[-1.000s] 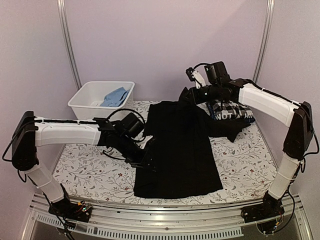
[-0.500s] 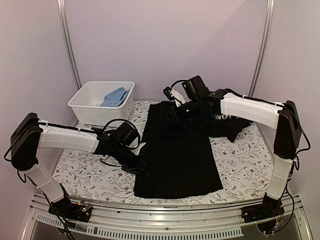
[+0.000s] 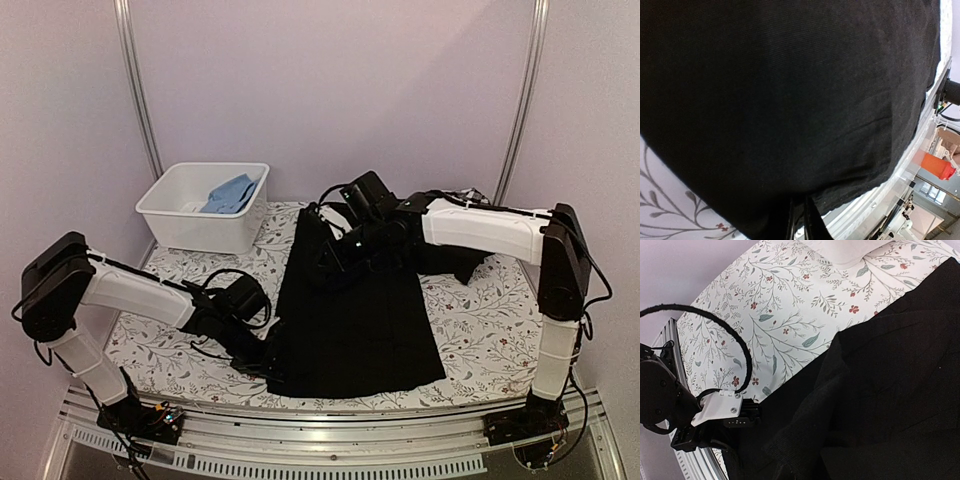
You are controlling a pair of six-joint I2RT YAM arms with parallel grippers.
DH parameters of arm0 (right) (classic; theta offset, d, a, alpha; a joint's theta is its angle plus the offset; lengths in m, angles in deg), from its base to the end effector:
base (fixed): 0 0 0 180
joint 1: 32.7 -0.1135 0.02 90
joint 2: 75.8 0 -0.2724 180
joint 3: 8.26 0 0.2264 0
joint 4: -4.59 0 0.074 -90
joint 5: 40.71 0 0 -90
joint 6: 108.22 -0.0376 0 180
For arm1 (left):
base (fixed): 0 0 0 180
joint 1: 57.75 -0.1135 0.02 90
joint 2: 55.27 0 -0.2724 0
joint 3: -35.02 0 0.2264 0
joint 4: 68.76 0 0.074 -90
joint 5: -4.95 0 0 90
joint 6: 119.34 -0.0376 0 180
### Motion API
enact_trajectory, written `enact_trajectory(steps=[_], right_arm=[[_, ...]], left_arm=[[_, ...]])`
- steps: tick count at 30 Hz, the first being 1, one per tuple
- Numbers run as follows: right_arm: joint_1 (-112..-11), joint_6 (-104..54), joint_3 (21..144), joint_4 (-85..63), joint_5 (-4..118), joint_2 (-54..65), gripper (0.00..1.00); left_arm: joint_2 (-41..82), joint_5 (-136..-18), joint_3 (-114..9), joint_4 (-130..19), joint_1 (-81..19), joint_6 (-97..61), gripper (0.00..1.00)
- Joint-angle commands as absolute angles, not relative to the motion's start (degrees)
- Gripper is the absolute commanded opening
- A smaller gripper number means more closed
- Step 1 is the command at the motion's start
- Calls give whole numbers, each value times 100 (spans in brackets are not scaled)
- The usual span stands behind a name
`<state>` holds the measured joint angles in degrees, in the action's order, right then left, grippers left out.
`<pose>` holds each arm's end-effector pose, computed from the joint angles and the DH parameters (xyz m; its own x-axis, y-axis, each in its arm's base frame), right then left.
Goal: Fold and stack the long sleeve shirts
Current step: Fold the sleeve of the 1/3-folded shirt.
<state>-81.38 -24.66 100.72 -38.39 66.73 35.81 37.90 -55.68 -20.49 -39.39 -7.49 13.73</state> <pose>0.2711 0.3254 0.2779 -0.5647 -0.4803 -0.6711 -0.7966 0.5297 0.2913 0.1495 -0.2086 0.1489 -0.9712 0.2372 0.0233 0.1770 0.7830 -0.5964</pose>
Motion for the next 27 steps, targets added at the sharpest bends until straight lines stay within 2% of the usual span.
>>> enact_trajectory(steps=[1, 9, 22, 27], right_arm=[[-8414, -2347, 9984, -4271, 6780, 3819, 0], [-8708, -2433, 9736, -4290, 6938, 4091, 3], [-8899, -2671, 9764, -4154, 7179, 4385, 3], [-8991, -2770, 9669, -3991, 7371, 4340, 14]], left_arm=[[3444, -5851, -1904, -3546, -733, 1294, 9], [2654, -6230, -2043, -3032, -1008, 1323, 12], [2520, -6459, -2244, -2861, -1341, 1161, 12], [2552, -6473, -2212, -2994, -1511, 1122, 13]])
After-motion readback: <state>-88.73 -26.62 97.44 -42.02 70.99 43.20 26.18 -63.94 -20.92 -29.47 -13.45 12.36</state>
